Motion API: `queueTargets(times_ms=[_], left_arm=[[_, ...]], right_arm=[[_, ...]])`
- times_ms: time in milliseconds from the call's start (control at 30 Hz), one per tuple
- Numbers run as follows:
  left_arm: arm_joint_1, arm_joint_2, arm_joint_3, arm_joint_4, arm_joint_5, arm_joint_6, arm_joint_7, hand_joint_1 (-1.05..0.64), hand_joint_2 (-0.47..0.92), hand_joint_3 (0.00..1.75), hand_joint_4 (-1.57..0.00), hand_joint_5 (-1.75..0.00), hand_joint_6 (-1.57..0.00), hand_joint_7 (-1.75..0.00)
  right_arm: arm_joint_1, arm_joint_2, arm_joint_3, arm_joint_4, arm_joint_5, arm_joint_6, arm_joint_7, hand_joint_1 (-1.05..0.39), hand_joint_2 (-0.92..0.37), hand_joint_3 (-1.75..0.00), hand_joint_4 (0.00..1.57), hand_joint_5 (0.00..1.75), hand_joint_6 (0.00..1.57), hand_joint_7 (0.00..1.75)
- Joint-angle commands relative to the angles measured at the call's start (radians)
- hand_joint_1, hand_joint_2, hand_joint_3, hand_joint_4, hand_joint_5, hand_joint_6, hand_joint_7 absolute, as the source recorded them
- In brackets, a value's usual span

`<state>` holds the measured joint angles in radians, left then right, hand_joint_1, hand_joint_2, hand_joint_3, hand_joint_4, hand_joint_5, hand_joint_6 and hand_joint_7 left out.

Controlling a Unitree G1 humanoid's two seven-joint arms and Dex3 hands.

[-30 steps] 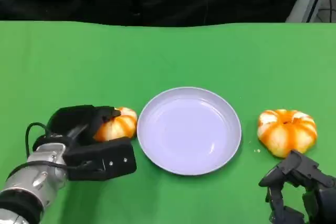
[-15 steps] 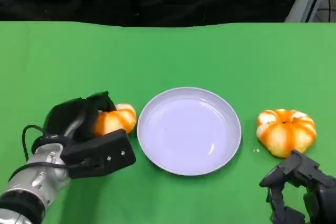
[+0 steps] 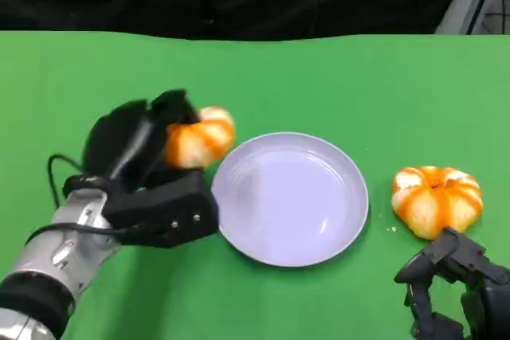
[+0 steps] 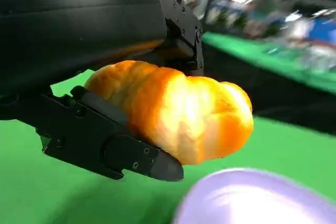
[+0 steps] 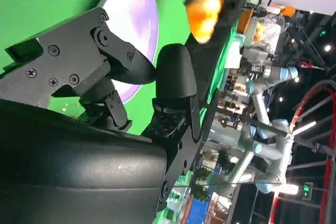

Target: Grasp the bread from the table and place it into the plate.

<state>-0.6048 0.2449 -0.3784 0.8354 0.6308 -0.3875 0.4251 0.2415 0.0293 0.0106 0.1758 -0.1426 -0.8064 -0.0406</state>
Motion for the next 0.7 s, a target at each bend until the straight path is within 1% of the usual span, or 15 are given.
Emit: queueTargets(times_ms=[33, 67, 133, 167, 367, 400, 433, 467, 533, 633, 667, 700], left_arm=[[-0.014, -0.017, -0.007, -0.031, -0.008, -0.015, -0.034, -0.07, 0.92, 0.38, -0.58, -1.75, -0.55, -1.64], [-0.020, -0.022, -0.022, -0.041, 0.008, -0.007, -0.047, -0.07, 0.92, 0.38, -0.58, -1.75, -0.55, -1.65], [-0.031, -0.034, -0.047, -0.053, 0.031, 0.000, -0.065, -0.05, 0.90, 0.32, -0.58, -1.75, -0.61, -1.53], [-0.035, -0.039, -0.053, -0.056, 0.035, -0.001, -0.069, -0.05, 0.90, 0.31, -0.58, -1.75, -0.62, -1.51], [-0.048, -0.064, -0.066, -0.054, 0.032, -0.009, -0.094, -0.04, 0.92, 0.32, -0.56, -1.75, -0.62, -1.51], [-0.061, -0.081, -0.075, -0.041, 0.037, -0.006, -0.099, -0.04, 0.92, 0.32, -0.56, -1.75, -0.62, -1.51], [-0.070, -0.093, -0.082, -0.031, 0.041, -0.003, -0.103, -0.07, 0.92, 0.33, -0.59, -1.70, -0.68, -1.36], [-0.080, -0.110, -0.097, -0.023, 0.057, 0.012, -0.104, -0.08, 0.92, 0.31, -0.59, -1.70, -0.70, -1.30], [-0.092, -0.131, -0.116, -0.009, 0.071, 0.025, -0.104, -0.08, 0.92, 0.20, -0.57, -1.71, -0.73, -1.23], [-0.100, -0.142, -0.125, 0.013, 0.069, 0.018, -0.097, -0.09, 0.92, 0.18, -0.56, -1.72, -0.71, -1.26], [-0.108, -0.152, -0.131, 0.042, 0.070, 0.006, -0.086, -0.09, 0.92, 0.21, -0.55, -1.73, -0.69, -1.30], [-0.115, -0.160, -0.136, 0.065, 0.071, -0.004, -0.077, -0.09, 0.92, 0.27, -0.54, -1.74, -0.65, -1.39]], right_arm=[[-0.001, -0.011, -0.004, 0.006, 0.009, -0.014, -0.006, -0.10, -0.57, -1.12, 0.80, 1.75, 0.74, 1.49], [0.005, -0.007, -0.003, -0.008, 0.002, -0.001, -0.010, -0.10, -0.57, -1.12, 0.80, 1.75, 0.74, 1.49], [0.012, -0.001, 0.000, -0.022, -0.002, 0.012, -0.014, -0.10, -0.57, -1.12, 0.80, 1.74, 0.75, 1.49], [0.013, -0.001, 0.001, -0.023, -0.001, 0.011, -0.014, -0.09, -0.58, -1.11, 0.80, 1.75, 0.74, 1.49], [0.017, -0.001, 0.002, -0.034, -0.004, 0.023, -0.014, -0.11, -0.60, -1.08, 0.81, 1.75, 0.74, 1.50], [0.013, -0.002, 0.002, -0.027, -0.001, 0.013, -0.013, -0.11, -0.60, -1.07, 0.81, 1.75, 0.74, 1.50], [0.010, -0.004, 0.002, -0.021, 0.001, 0.005, -0.012, -0.10, -0.58, -1.12, 0.81, 1.75, 0.74, 1.51], [0.015, -0.002, 0.004, -0.031, -0.002, 0.015, -0.012, -0.09, -0.57, -1.14, 0.81, 1.75, 0.73, 1.51], [0.018, 0.000, 0.005, -0.036, -0.006, 0.018, -0.014, -0.09, -0.56, -1.15, 0.80, 1.75, 0.73, 1.50], [0.018, 0.001, 0.006, -0.034, -0.008, 0.015, -0.017, -0.10, -0.56, -1.15, 0.80, 1.75, 0.74, 1.50], [0.013, 0.001, 0.006, -0.024, -0.009, 0.006, -0.018, -0.11, -0.56, -1.14, 0.81, 1.75, 0.74, 1.50], [0.008, 0.000, 0.005, -0.017, -0.009, -0.001, -0.020, -0.11, -0.56, -1.14, 0.81, 1.75, 0.74, 1.51]])
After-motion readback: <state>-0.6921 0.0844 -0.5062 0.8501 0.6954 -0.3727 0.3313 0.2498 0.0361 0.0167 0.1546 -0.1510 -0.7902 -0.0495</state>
